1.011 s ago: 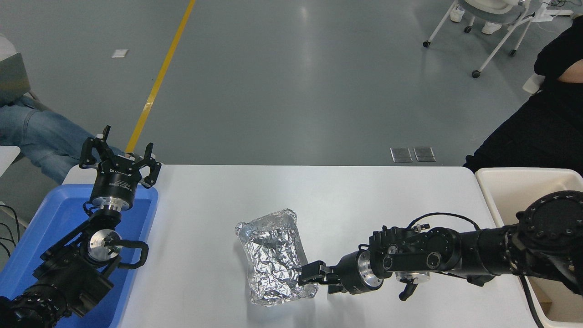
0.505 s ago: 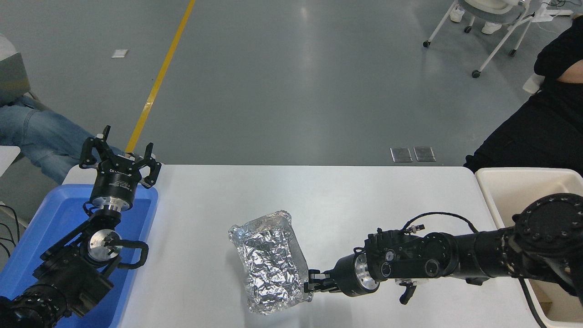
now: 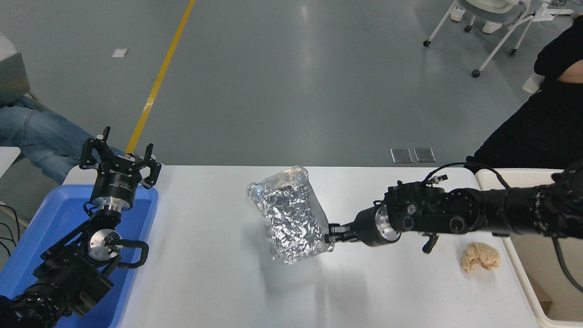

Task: Pick up foil plate and place in dustbin

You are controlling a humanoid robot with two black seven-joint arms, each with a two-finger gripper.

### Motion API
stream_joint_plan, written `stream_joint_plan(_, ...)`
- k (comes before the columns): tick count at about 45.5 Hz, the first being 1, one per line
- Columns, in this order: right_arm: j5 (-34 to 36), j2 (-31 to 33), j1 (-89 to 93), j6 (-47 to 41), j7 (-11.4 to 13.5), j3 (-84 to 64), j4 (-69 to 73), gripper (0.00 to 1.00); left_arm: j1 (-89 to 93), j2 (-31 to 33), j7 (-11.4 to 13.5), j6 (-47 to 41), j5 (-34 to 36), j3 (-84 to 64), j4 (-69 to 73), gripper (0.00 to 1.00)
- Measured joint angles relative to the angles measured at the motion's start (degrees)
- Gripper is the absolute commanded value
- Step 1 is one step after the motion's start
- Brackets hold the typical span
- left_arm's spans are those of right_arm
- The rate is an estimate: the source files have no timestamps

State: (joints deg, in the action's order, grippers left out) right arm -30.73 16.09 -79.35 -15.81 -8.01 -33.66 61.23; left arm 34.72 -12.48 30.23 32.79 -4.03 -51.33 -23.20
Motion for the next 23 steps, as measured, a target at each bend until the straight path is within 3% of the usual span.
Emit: stream_joint_plan(23, 0.3, 16.1, -19.4, -11.3, 0.0, 0.0, 3.2, 0.00, 0.0, 0.0, 0.0, 0.0, 0.0, 0.0, 0.0, 0.99)
